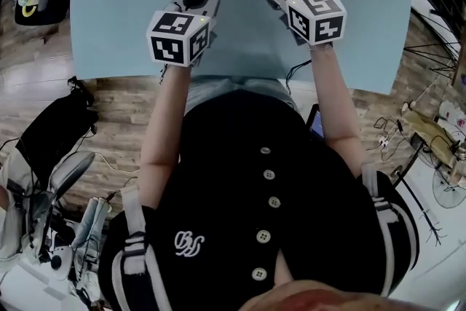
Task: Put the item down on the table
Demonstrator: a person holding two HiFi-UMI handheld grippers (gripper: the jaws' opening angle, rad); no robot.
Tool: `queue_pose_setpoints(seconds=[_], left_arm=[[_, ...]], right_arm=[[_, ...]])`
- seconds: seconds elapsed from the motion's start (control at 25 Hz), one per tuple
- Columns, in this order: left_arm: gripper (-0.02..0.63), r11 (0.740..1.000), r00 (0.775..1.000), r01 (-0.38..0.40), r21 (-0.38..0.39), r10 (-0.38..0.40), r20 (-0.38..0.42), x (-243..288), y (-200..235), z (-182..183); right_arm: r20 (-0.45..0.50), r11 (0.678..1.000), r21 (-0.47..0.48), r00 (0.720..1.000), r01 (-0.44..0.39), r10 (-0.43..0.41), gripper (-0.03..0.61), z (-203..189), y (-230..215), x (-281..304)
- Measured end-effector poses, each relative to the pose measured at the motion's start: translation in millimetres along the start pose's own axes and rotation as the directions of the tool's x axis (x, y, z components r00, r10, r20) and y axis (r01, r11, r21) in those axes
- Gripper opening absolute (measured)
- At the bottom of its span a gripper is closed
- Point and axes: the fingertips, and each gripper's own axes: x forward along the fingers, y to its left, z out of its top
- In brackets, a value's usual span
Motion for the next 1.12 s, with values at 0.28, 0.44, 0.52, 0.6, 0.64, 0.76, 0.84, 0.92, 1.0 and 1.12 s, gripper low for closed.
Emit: queue_pose_setpoints(seconds=[0.28,0.44,0.52,0.6,0.64,0.76,0.84,0.92,1.0,1.12], left_arm=[[0.009,1.000,1.000,-0.010,-0.023,0.010,-0.012,9.4,6.9,-8.9],[0.009,0.999,1.000,-0.020,-0.031,0.019,-0.022,10.8,10.3,-14.6],[0.009,0.999,0.999,-0.026,-0.037,0.025,-0.026,11.7,11.2,-16.3],[0.009,0.998,0.999,-0.037,-0.041,0.036,-0.025,12.0,13.5,-16.1],[0.009,0.998,0.999,-0.043,-0.043,0.042,-0.024,12.1,14.5,-15.8],[0.009,0.997,0.998,-0.056,-0.044,0.055,-0.026,14.4,16.8,-16.9],[0.009,0.997,0.998,-0.061,-0.049,0.059,-0.027,15.4,18.3,-18.0],[0.009,0.996,0.998,-0.067,-0.053,0.065,-0.025,14.2,18.9,-17.7],[0.009,0.995,0.997,-0.078,-0.058,0.076,-0.026,12.7,20.4,-18.5],[0.009,0.994,0.996,-0.086,-0.062,0.084,-0.033,13.1,22.3,-21.3]], right_arm=[[-0.070,1.000,-0.016,0.997,-0.013,0.012,0.411,-18.5,-9.0,26.2],[-0.098,0.999,-0.030,0.995,-0.016,0.013,0.411,-26.2,-13.1,36.5],[-0.108,0.999,-0.027,0.994,-0.019,0.016,0.412,-29.1,-15.3,38.4],[-0.115,0.999,-0.026,0.993,-0.024,0.021,0.413,-31.2,-16.8,39.4],[-0.119,0.999,-0.024,0.993,-0.028,0.025,0.412,-32.5,-17.4,39.9],[-0.134,0.999,-0.025,0.990,-0.043,0.039,0.413,-39.0,-18.4,43.8],[-0.143,0.998,-0.030,0.988,-0.057,0.052,0.413,-42.1,-17.6,47.6],[-0.151,0.997,-0.034,0.987,-0.065,0.059,0.411,-42.5,-16.7,49.8],[-0.164,0.997,-0.043,0.985,-0.068,0.060,0.411,-43.8,-16.6,52.5],[-0.184,0.996,-0.052,0.981,-0.071,0.061,0.411,-48.5,-18.3,56.7]])
